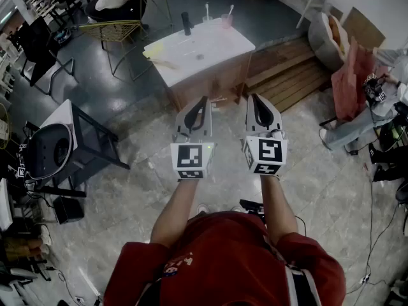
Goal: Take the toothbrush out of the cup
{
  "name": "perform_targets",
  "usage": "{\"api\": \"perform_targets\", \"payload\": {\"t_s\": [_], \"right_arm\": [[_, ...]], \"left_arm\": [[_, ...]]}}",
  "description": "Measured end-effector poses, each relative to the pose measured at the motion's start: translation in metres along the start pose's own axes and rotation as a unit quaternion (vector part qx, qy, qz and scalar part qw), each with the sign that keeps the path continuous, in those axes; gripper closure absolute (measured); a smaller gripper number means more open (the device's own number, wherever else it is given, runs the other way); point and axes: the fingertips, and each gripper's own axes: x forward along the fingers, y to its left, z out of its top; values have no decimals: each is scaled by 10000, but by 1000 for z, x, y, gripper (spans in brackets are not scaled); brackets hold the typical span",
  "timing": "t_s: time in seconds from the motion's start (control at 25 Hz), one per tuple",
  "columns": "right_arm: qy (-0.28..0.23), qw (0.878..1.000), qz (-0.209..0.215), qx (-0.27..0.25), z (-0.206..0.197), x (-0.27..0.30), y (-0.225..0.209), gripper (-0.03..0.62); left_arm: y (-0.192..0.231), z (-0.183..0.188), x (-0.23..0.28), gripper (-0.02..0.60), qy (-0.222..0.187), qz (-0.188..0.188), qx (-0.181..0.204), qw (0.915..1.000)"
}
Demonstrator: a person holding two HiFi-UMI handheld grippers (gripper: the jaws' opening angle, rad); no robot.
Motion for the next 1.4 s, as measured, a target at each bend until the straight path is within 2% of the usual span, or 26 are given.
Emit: {"api": "perform_targets", "payload": {"t_s": [0.36,0.84,1.08,1.4], "right_arm": [[49,10000,-10,-17,-2,9,32,566],[81,9994,-344,16,-8,9,62,565],[89,9991,-415,-26,-14,22,65,565],[20,9997,-244,-31,-29,56,44,566]], "left_arm": [[30,-4,-12,552,3,-53,-57,10000],[55,-15,-24,552,-40,-345,-202,9992],[67,-25,-14,552,31,-334,-225,9992],[71,-41,26,552,89,-222,-220,9995]]}}
